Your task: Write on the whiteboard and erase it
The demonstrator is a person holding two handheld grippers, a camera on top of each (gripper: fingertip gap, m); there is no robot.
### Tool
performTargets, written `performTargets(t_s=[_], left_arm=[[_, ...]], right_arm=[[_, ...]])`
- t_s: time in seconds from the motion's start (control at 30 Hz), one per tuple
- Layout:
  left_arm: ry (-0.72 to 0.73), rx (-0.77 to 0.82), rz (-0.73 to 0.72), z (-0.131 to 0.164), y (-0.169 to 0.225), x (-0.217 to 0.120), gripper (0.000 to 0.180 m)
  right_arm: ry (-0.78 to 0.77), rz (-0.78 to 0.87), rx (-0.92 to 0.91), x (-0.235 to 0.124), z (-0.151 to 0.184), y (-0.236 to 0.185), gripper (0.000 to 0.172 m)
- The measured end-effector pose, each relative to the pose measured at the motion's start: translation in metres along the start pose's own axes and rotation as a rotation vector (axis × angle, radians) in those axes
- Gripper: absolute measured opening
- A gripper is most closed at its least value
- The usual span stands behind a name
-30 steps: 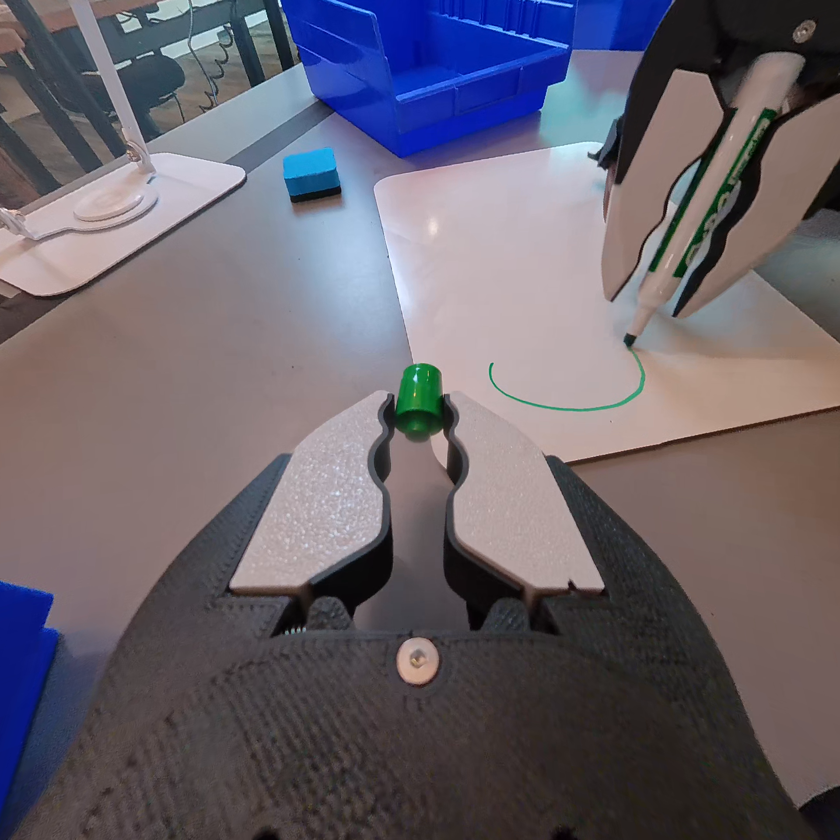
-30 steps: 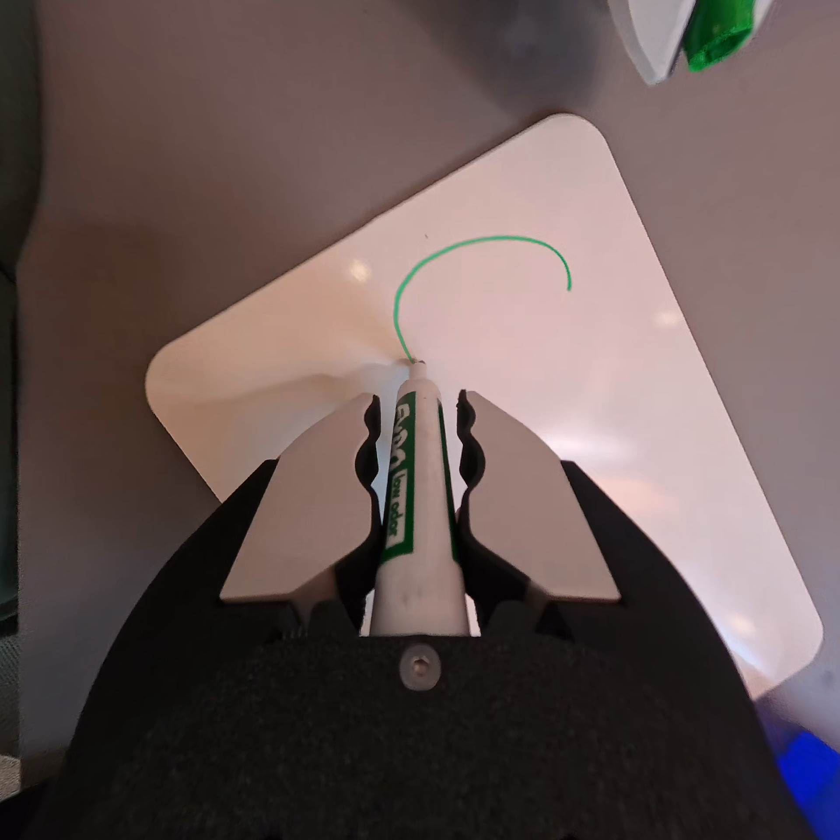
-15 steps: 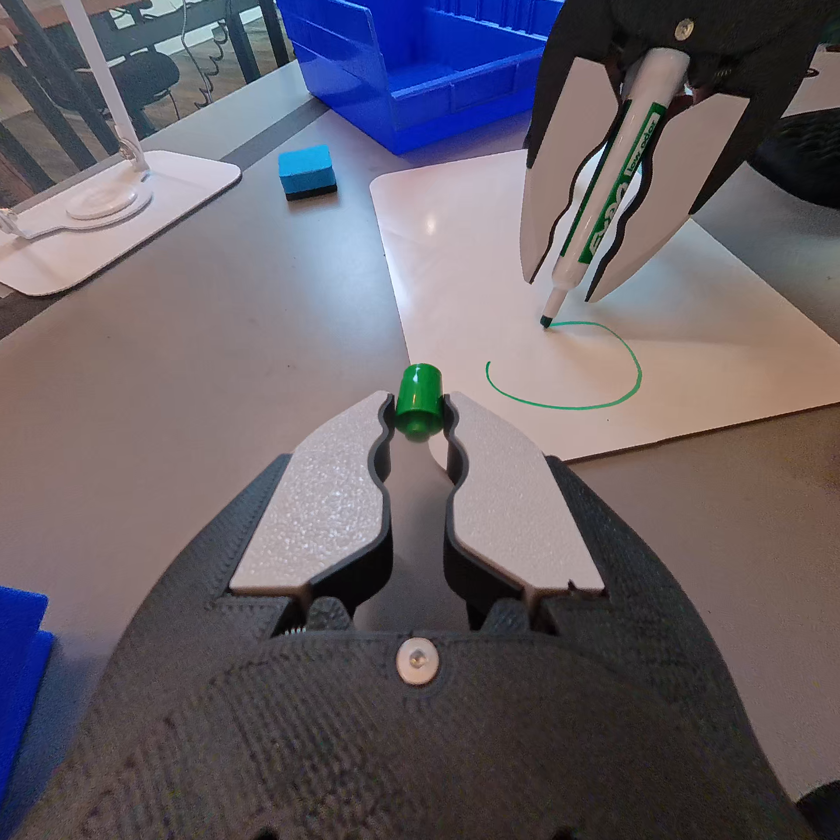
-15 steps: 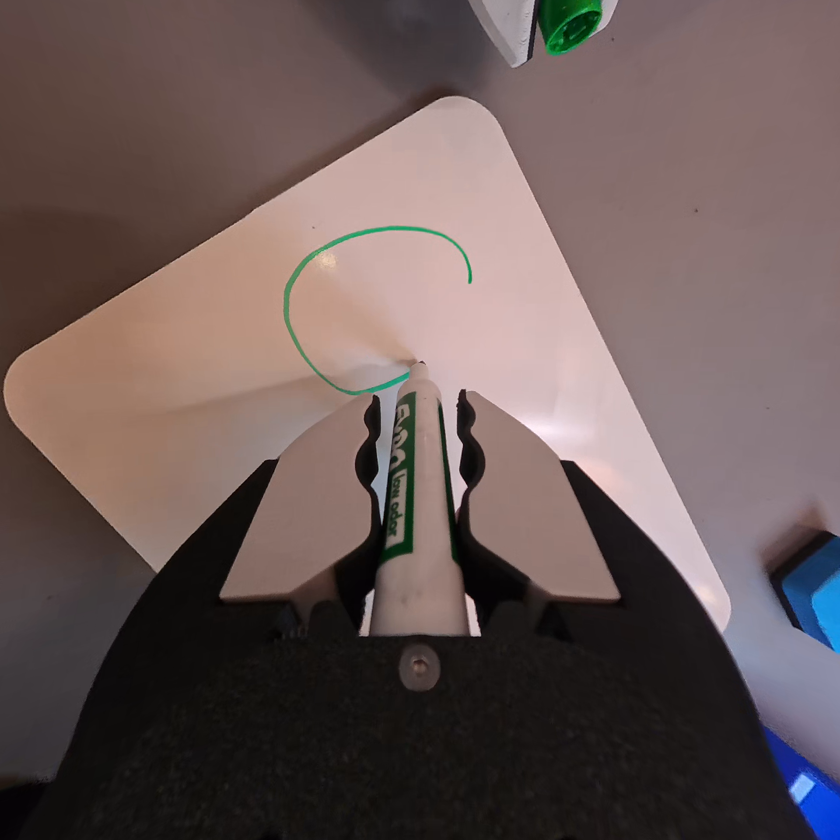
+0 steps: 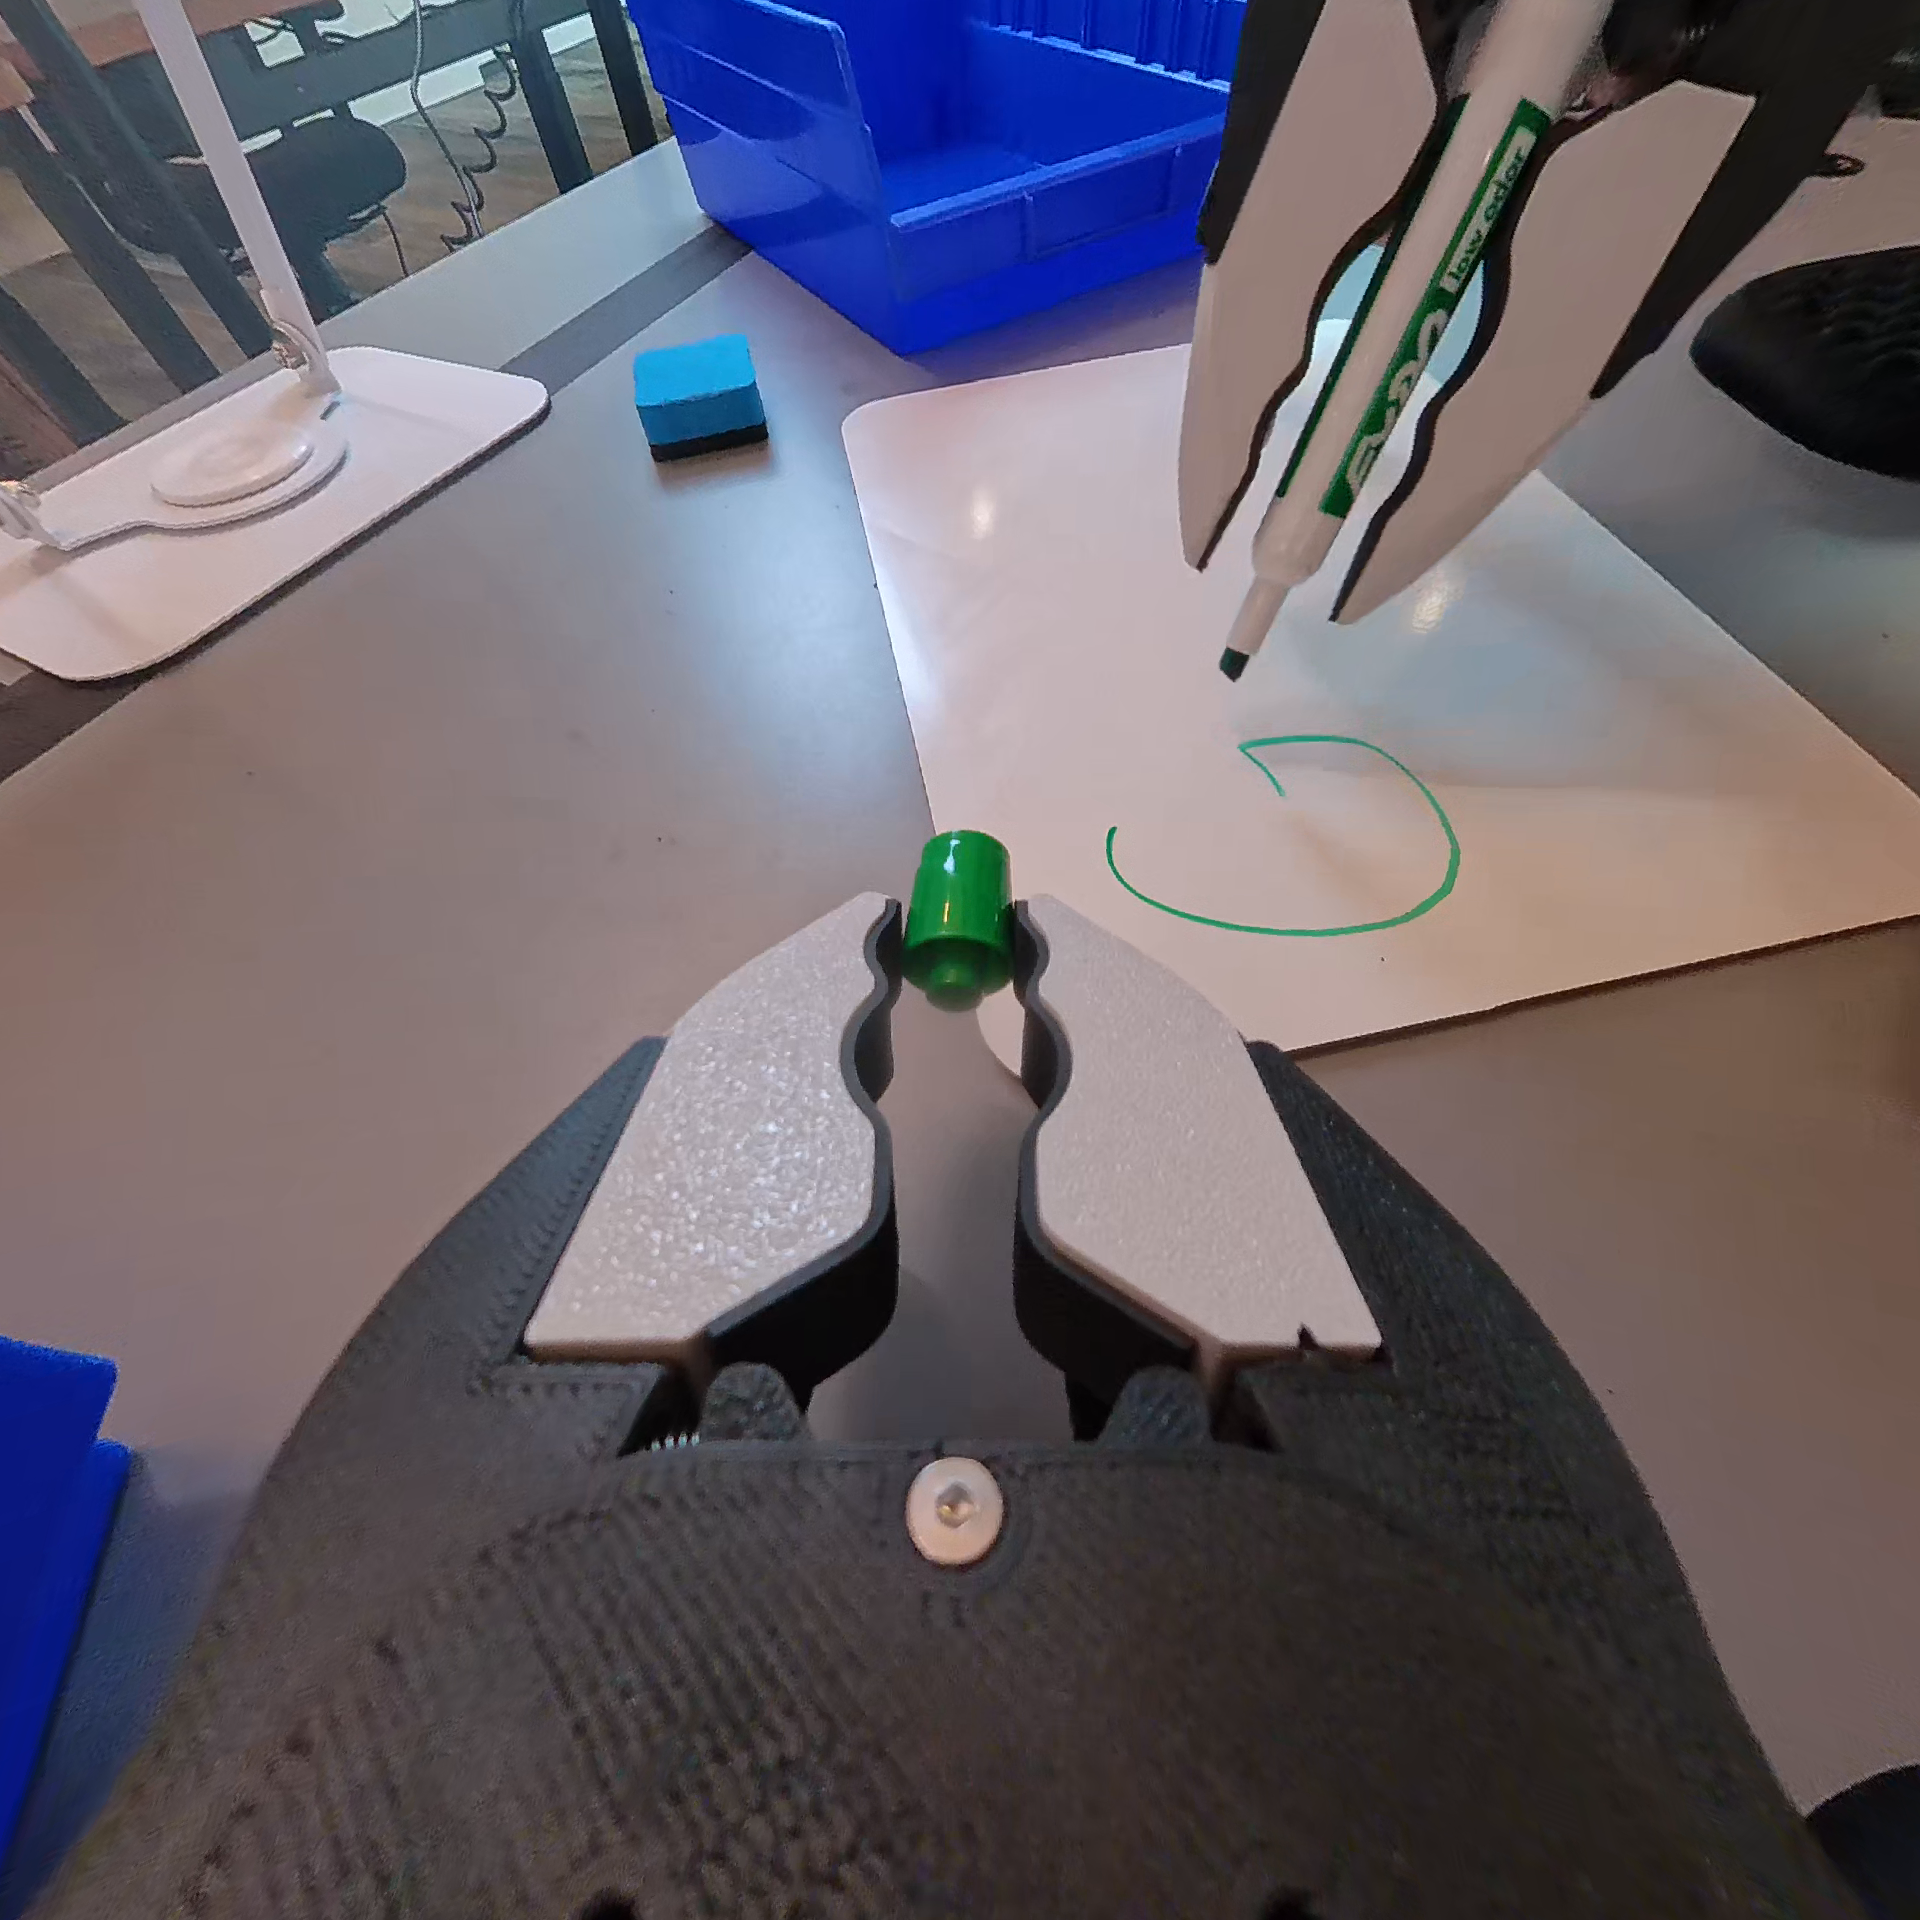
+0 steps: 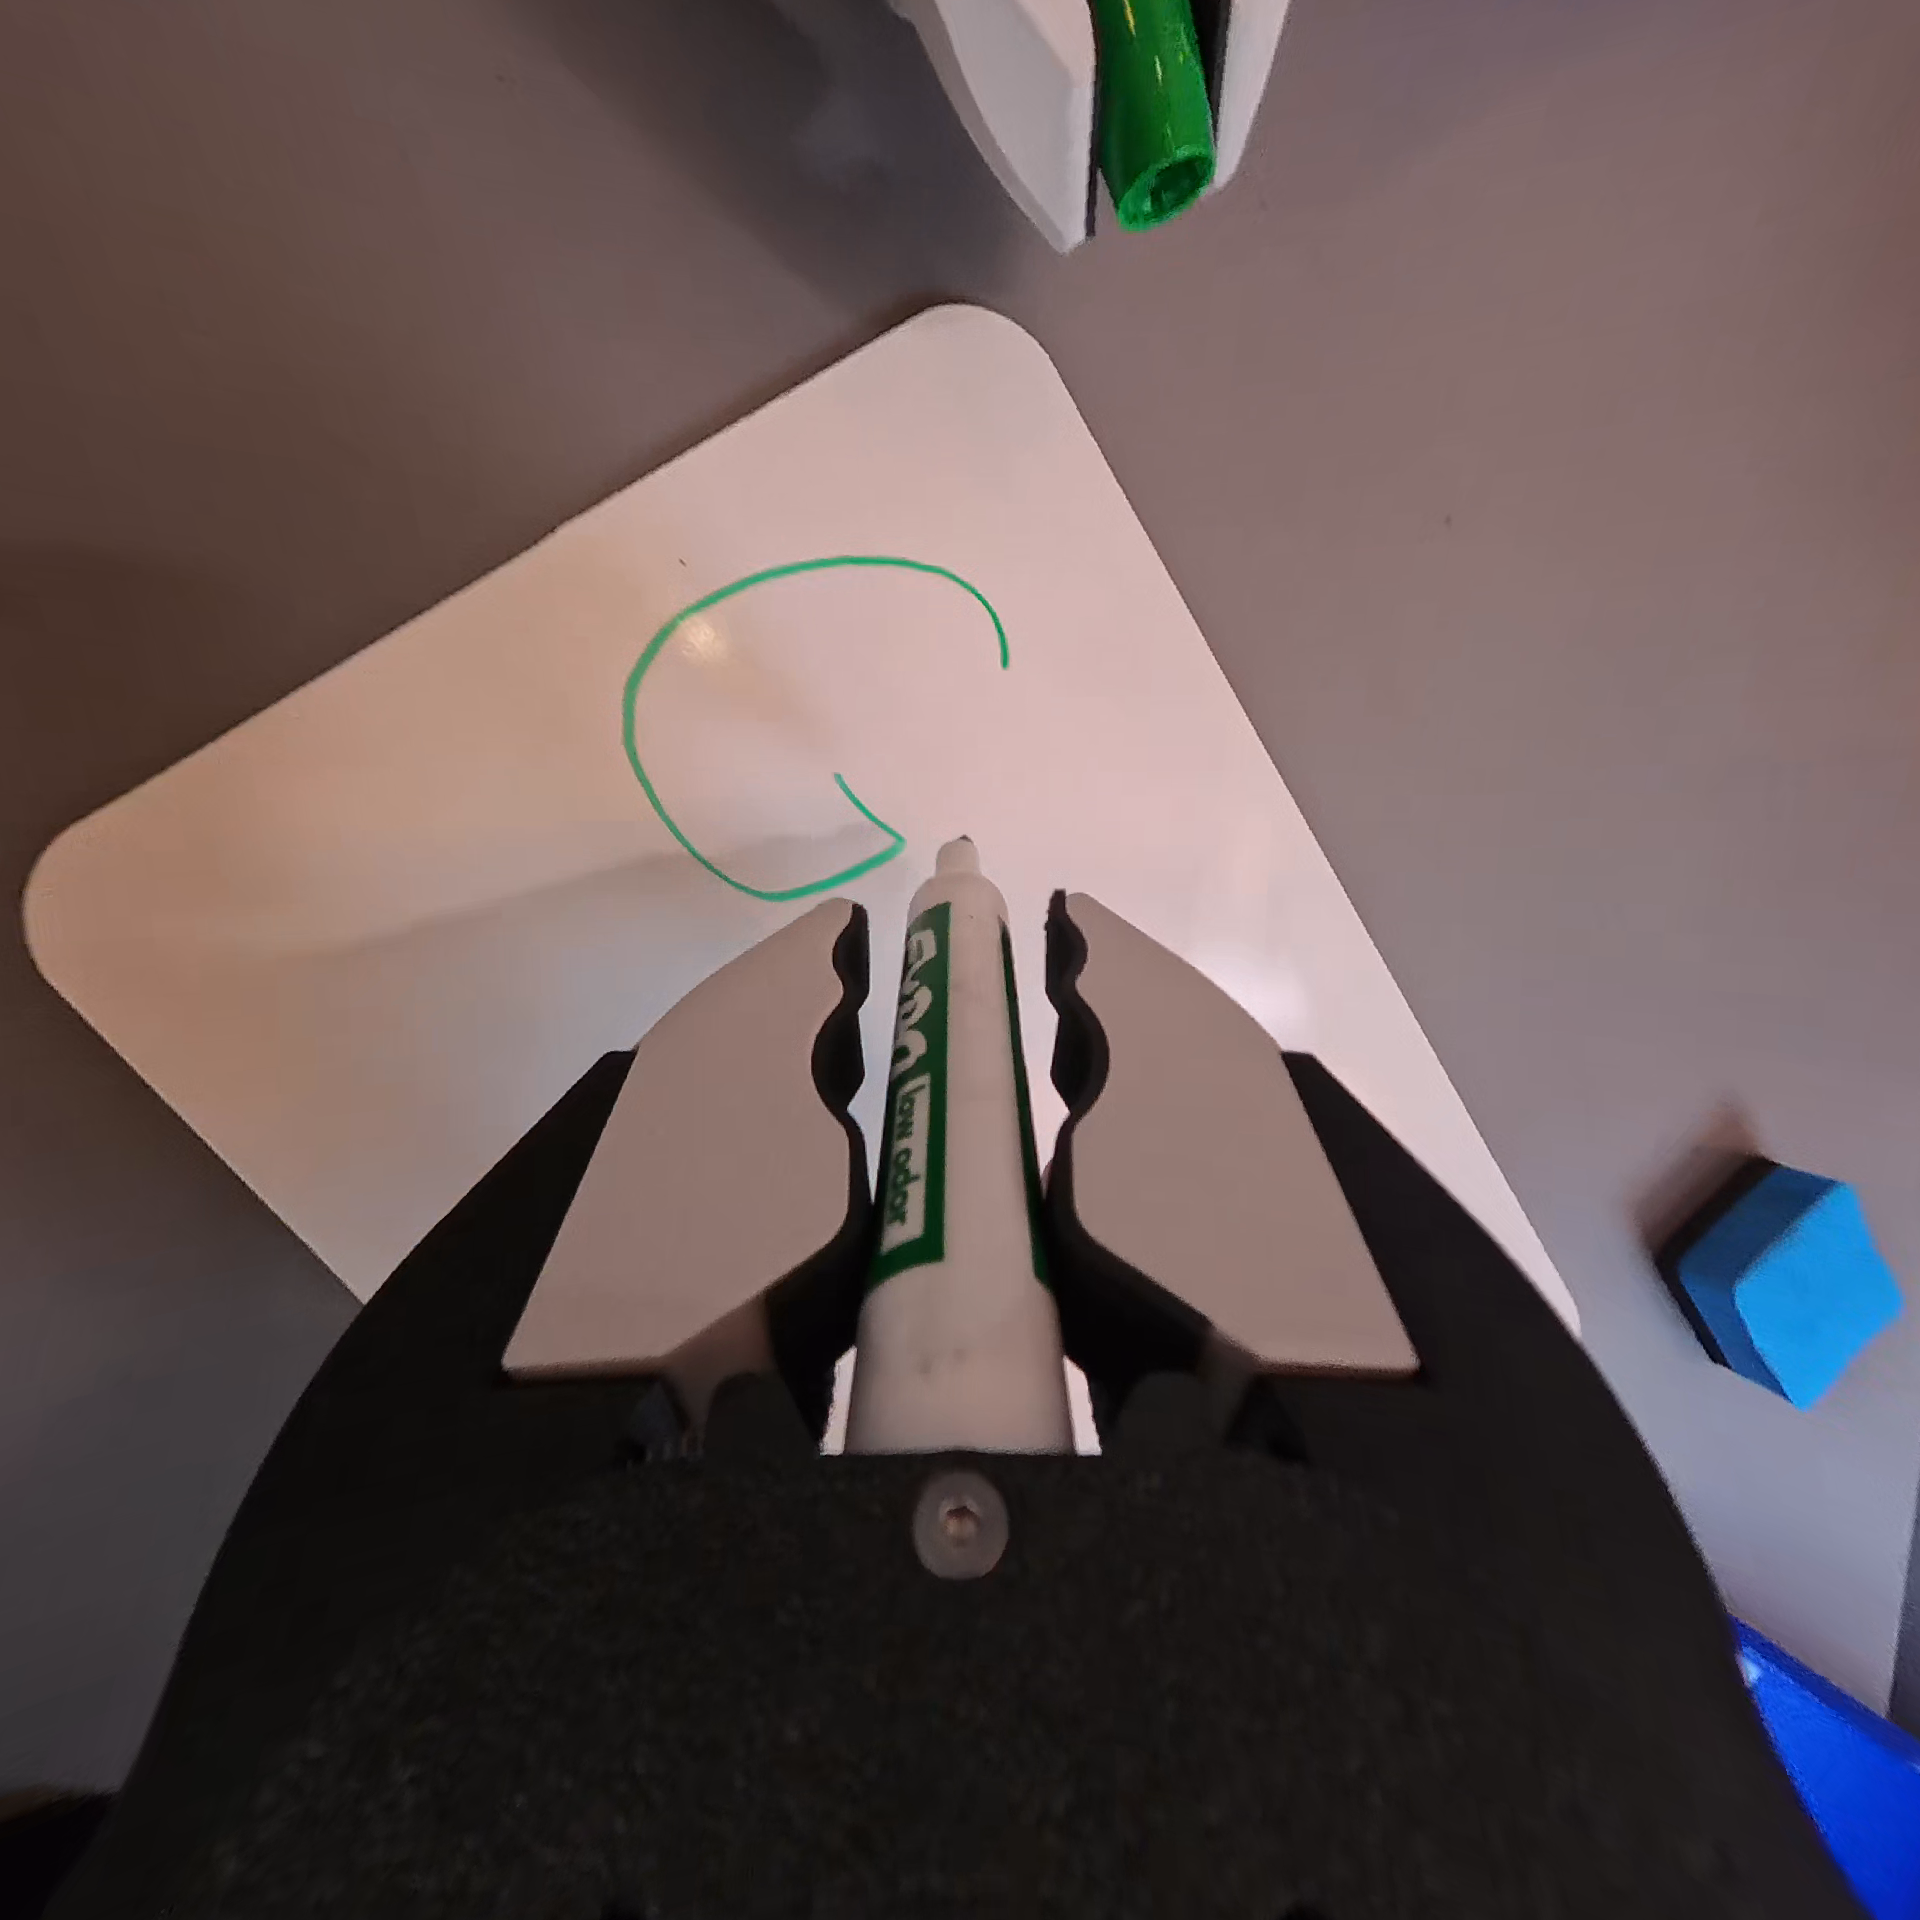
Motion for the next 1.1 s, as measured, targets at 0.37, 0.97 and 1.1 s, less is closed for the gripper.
performTargets(t_s=[0.37, 0.97, 1.1], left_arm=[[-0.004, 0.002, 0.001, 0.001, 0.0, 0.001, 0.02], [-0.006, 0.009, 0.001, 0.001, 0.0, 0.001, 0.02], [-0.006, 0.009, 0.001, 0.001, 0.0, 0.001, 0.02]], right_arm=[[-0.009, 0.017, 0.029, 0.014, 0.007, 0.015, 0.034], [-0.009, 0.018, 0.008, 0.021, -0.009, 0.026, 0.034], [-0.008, 0.019, 0.011, 0.022, -0.01, 0.029, 0.034]])
Point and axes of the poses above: each gripper's, where its closed fingertips meet, x out along the fingers, z out of its underside, y = z × x across the jaws, the point moved 7 cm from there along -x, back along the fingers, and after that the axes turned 8 degrees about -y, right-handed, at the moved point
